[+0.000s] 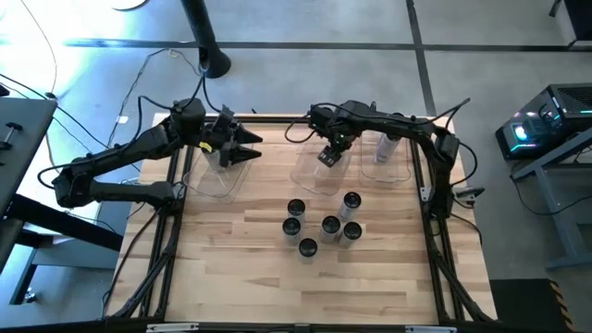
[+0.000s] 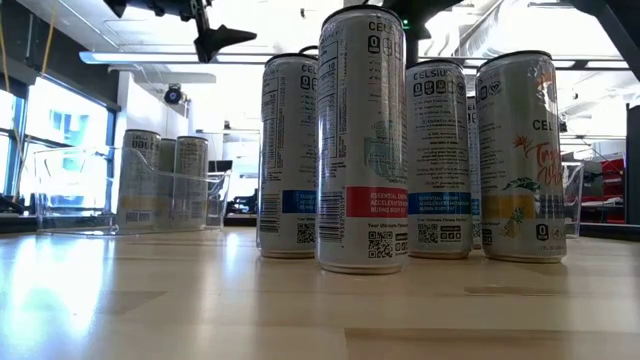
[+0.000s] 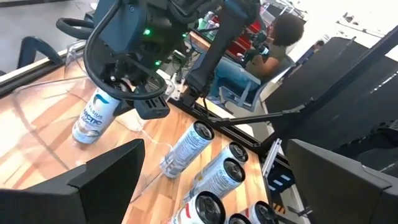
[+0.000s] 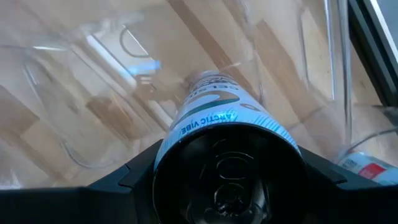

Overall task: Sort soda cans
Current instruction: Put the white-blue soda can into the top center transparent bin

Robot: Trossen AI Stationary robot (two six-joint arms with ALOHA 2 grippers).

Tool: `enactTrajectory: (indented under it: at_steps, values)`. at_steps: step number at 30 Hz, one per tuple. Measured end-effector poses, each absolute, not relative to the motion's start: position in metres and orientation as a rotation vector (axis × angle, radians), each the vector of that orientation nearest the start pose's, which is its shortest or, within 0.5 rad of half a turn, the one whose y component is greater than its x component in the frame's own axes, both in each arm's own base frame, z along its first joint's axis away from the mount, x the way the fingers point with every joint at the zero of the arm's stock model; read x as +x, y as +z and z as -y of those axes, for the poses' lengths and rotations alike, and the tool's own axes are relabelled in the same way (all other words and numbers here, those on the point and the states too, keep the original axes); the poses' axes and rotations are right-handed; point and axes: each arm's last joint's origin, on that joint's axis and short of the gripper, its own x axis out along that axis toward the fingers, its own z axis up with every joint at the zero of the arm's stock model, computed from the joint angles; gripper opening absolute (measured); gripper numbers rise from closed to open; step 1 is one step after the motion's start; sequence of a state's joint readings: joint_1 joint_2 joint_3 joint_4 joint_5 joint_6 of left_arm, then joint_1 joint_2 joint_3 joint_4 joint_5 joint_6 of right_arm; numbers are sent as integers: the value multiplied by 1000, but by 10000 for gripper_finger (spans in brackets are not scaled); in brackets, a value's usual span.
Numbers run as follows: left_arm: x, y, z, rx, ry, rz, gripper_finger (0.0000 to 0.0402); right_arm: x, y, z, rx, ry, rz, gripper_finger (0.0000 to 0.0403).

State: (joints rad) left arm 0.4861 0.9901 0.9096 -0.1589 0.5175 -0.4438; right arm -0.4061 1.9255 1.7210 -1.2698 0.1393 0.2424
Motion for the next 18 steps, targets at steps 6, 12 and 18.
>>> enactTrajectory:
  at_steps: [6,12,18]
  values:
    - [197,342,-86,-555,27,-214,385,345,264,152,396,-599,-1380,236]
    - [198,342,-85,-561,23,-215,385,344,264,153,415,-578,-1387,236]
    - [198,342,-85,-552,22,-215,385,341,264,152,436,-594,-1410,301]
